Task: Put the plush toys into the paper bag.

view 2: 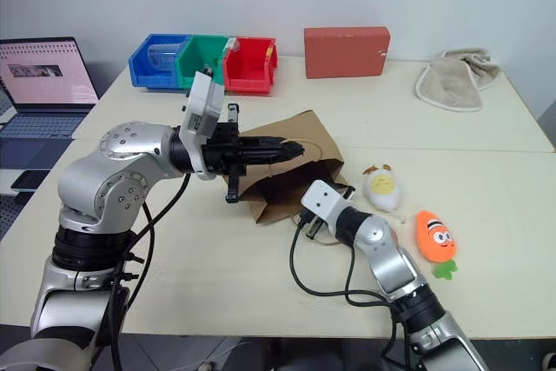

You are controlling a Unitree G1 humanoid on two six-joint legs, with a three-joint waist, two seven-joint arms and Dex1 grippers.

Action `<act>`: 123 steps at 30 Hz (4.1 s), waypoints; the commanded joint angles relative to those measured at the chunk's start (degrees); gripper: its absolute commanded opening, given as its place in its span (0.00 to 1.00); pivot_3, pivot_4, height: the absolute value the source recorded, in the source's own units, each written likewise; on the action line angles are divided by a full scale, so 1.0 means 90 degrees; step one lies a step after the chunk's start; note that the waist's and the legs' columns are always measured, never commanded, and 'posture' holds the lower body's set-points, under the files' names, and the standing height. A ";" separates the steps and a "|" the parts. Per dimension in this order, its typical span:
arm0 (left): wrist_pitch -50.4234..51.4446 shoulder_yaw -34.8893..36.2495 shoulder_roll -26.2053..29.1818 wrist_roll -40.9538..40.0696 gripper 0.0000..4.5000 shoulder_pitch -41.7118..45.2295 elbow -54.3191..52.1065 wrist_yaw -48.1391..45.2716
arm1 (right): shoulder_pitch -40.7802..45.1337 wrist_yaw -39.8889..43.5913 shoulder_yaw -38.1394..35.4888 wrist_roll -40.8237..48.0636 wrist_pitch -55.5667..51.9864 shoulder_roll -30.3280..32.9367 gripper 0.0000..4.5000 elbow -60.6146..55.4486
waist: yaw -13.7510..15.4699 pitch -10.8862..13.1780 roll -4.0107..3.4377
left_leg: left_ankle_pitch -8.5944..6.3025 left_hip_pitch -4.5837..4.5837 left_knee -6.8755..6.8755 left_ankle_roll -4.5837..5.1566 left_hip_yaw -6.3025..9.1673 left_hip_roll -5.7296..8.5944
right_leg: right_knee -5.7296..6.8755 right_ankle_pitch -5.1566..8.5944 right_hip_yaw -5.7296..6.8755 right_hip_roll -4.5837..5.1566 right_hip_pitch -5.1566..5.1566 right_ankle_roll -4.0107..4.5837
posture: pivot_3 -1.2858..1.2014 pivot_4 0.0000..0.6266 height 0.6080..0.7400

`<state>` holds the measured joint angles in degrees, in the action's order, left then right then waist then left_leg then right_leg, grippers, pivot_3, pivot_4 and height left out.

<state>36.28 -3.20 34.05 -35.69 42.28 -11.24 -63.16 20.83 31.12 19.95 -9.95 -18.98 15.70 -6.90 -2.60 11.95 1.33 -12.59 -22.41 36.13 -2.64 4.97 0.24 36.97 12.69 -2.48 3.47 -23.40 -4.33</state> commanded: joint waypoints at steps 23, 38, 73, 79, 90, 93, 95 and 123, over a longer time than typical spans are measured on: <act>-0.0205 -0.0200 0.0100 0.0096 0.00 -0.0112 -0.0096 -0.0260 | -0.1355 0.1429 -0.1564 0.0148 0.0595 0.3485 0.74 -0.1472 | 0.0072 0.0001 0.0002 | 0.0000 -0.0013 0.0004 0.0001 -0.0003 0.0001 | -0.0005 0.0004 -0.0004 -0.0002 -0.0006 0.0005 | 0.52 0.24 1.00; -0.0115 -0.0162 0.0242 0.0065 0.00 -0.0051 -0.0127 -0.0290 | -0.0777 0.0967 -0.1124 -0.0847 0.1876 0.3460 0.01 -0.0173 | 0.0076 0.0001 0.0002 | 0.0000 -0.0013 0.0008 0.0001 -0.0003 0.0003 | -0.0006 0.0003 -0.0006 -0.0002 -0.0003 0.0004 | 0.52 0.24 1.00; -0.0070 -0.0154 0.0181 -0.0014 0.00 0.0361 0.0162 -0.0482 | 0.1254 0.2011 0.0355 -0.0741 0.1906 0.1681 0.01 -0.0620 | 0.0082 0.0004 0.0005 | 0.0001 -0.0033 0.0022 -0.0001 0.0012 0.0001 | 0.0002 -0.0001 -0.0001 -0.0009 -0.0016 0.0006 | 0.52 0.24 1.00; -0.0088 -0.0181 0.0136 -0.0004 0.00 0.0376 0.0200 -0.0501 | 0.1425 0.1789 0.0553 -0.1139 0.1555 0.1188 0.01 -0.0294 | 0.0081 0.0004 0.0005 | 0.0001 -0.0033 0.0022 -0.0001 0.0014 0.0001 | 0.0002 -0.0002 0.0000 -0.0010 -0.0016 0.0008 | 0.52 0.24 1.00; -0.0036 -0.0177 0.0080 -0.0009 0.00 0.0407 0.0240 -0.0463 | 0.1669 0.1030 0.0723 -0.1675 0.1719 0.0582 0.01 0.0555 | 0.0071 0.0004 0.0005 | 0.0001 -0.0033 0.0021 -0.0001 0.0017 -0.0001 | 0.0002 -0.0005 0.0002 -0.0012 -0.0017 0.0014 | 0.52 0.24 1.00; -0.0049 -0.0173 0.0069 0.0012 0.00 0.0403 0.0268 -0.0441 | 0.1595 0.0860 0.0676 -0.1651 0.1773 0.0445 0.05 0.0682 | 0.0067 0.0004 0.0005 | 0.0001 -0.0033 0.0021 -0.0001 0.0015 -0.0001 | 0.0002 -0.0018 0.0001 -0.0012 -0.0018 0.0035 | 0.52 0.24 1.00; -0.0066 -0.0184 0.0060 0.0031 0.00 0.0389 0.0280 -0.0438 | 0.1557 0.0817 0.0652 -0.1618 0.1800 0.0402 0.17 0.0705 | 0.0065 0.0004 0.0005 | 0.0001 -0.0033 0.0021 -0.0001 0.0016 -0.0001 | 0.0003 -0.0018 0.0001 -0.0013 -0.0018 0.0034 | 0.52 0.24 1.00; -0.0451 -0.0271 -0.0260 0.0364 0.00 0.0233 0.0496 -0.0393 | 0.0037 0.3889 -0.2002 0.2517 -0.1087 0.3187 1.00 -0.3025 | 0.0095 0.0004 0.0005 | 0.0000 -0.0035 0.0025 0.0000 0.0023 -0.0001 | 0.0001 -0.0004 0.0006 -0.0013 -0.0012 0.0011 | 0.52 0.24 1.00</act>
<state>33.23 -6.62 31.69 -32.24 44.12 -5.97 -66.84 21.86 64.13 8.22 8.23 -25.79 41.77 -31.32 -1.75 11.99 1.38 -12.59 -22.73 36.35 -2.64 5.17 0.23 36.97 12.65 -2.44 3.35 -23.51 -4.23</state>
